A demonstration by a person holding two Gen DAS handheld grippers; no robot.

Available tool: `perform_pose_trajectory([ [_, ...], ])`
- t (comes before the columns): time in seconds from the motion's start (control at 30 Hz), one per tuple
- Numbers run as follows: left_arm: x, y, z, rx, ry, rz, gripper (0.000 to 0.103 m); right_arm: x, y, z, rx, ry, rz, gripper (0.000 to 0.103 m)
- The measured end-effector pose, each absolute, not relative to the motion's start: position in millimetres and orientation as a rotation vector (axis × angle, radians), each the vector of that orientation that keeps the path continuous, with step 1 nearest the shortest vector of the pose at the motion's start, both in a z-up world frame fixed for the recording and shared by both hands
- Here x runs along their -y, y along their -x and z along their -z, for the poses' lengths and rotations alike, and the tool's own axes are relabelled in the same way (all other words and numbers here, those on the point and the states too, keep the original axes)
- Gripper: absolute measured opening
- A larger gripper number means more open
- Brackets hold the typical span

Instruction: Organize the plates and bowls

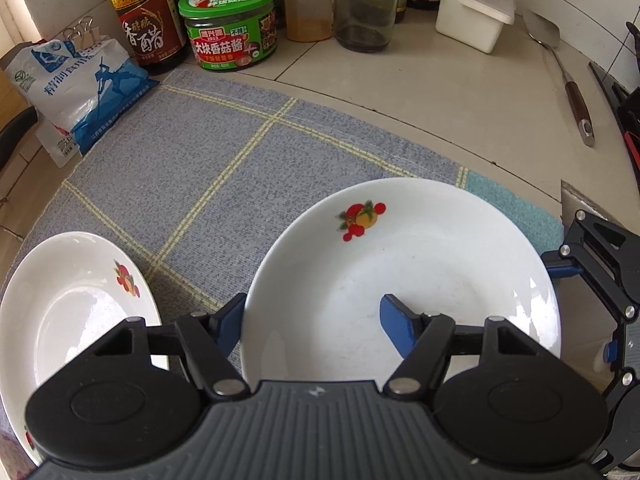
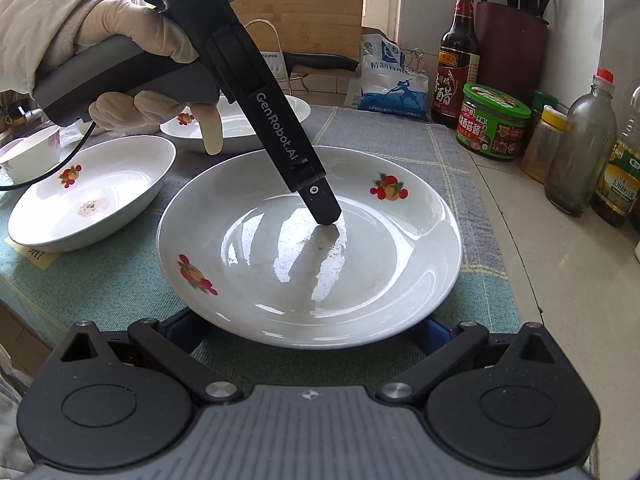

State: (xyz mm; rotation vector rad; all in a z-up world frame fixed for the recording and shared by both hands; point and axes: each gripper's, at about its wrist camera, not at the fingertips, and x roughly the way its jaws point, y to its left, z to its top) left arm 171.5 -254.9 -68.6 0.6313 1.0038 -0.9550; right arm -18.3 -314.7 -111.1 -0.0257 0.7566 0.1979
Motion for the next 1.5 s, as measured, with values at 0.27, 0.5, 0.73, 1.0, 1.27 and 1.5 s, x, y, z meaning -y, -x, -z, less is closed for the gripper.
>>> perform_pose_trajectory([
  [0.27,252.7,-185.2,66.2,-1.061,-0.592,1.018,0.067,315.6,17.5,111.8,-0.76,0.026,-0.201,0.103],
  [0.5,253.8,-190.8,66.6,-1.097,-0.595,1.057,0.066,315.2,17.8,110.4,-0.762,0.029,-0.202,0.103],
  [0.73,252.2,-195.1,62.3,-1.088,-0.575,1.059,0.066,316.6,14.8,104.8,-0.758,0.033,-0.206,0.103],
  [1.0,259.9,-206.5,50.9,-1.055,-0.554,1.06,0.066,327.1,1.0,102.0,-0.755,0.045,-0.206,0.103],
  [1.27,274.5,-228.0,51.2,-1.038,-0.541,1.036,0.066,341.8,-23.5,102.0,-0.747,0.07,-0.213,0.103],
  [1.5,284.8,-245.5,58.4,-1.025,-0.533,1.009,0.066,355.0,-50.1,108.3,-0.747,0.075,-0.221,0.103],
])
